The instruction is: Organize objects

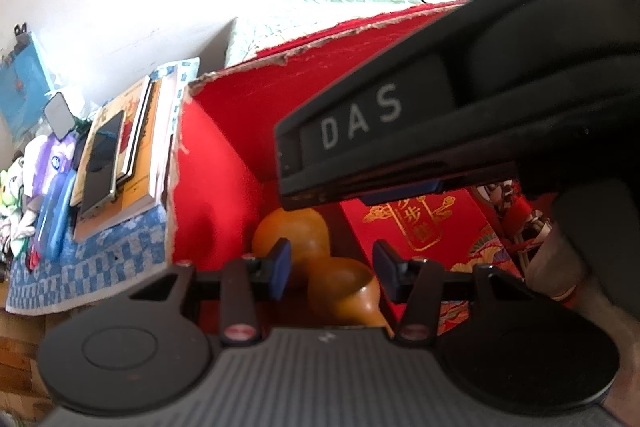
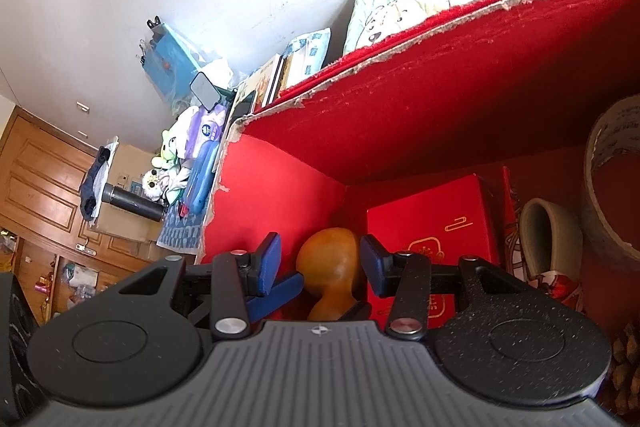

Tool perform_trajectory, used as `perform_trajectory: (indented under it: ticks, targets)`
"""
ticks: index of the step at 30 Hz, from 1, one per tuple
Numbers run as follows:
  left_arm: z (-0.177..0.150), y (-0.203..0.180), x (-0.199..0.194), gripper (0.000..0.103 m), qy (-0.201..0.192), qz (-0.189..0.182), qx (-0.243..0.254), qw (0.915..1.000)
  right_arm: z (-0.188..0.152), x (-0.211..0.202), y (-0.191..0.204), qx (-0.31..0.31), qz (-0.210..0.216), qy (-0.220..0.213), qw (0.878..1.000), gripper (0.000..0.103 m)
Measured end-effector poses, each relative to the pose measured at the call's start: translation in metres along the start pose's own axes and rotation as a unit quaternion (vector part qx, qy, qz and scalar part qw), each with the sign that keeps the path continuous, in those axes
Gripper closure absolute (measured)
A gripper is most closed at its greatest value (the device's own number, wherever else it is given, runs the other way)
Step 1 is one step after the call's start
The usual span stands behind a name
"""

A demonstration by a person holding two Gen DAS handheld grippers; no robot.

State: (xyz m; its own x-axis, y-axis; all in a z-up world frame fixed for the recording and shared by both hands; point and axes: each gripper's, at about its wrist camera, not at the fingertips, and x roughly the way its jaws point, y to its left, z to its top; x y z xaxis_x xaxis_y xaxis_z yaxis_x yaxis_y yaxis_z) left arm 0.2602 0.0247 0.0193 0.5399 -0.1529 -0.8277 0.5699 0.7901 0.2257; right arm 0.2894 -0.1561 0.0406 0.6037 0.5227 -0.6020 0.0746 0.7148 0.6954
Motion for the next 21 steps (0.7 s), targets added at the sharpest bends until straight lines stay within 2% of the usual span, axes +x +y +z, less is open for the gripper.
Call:
perform_trajectory:
  ticks: [7,12,13,14,15,18,21]
  targets:
    - [-0.002,0.002,0.002,0.049,-0.006,0.007,-0.008,0.9999,-0.002,-0.003,0.001,-0.004,0.008,-0.008,1.000,0.055]
    - [-0.001,-0.002,-0.007,0.047,0.007,0.017,-0.030,0.9994,-0.007,-0.014,0.004,-0.010,-0.001,-0.034,0.999,0.055]
    - [-0.001,-0.002,-0.010,0.041,0.006,0.021,-0.033,0.9992,-0.008,-0.017,0.005,-0.013,-0.005,-0.038,0.999,0.055]
    - [-0.002,-0.003,-0.014,0.031,0.003,0.029,-0.037,0.9989,-0.009,-0.021,0.005,-0.015,-0.009,-0.043,0.999,0.055]
    - [-0.003,-0.004,-0.019,0.028,-0.004,0.037,-0.038,0.9986,-0.010,-0.026,0.004,-0.014,-0.012,-0.049,0.999,0.055]
    - [-0.007,-0.005,-0.032,0.028,-0.014,0.043,-0.043,0.9980,-0.015,-0.046,0.003,-0.015,-0.018,-0.074,0.997,0.055]
    - [-0.009,-0.006,-0.043,0.027,-0.017,0.042,-0.050,0.9977,-0.021,-0.064,0.006,-0.027,-0.044,-0.100,0.994,0.055]
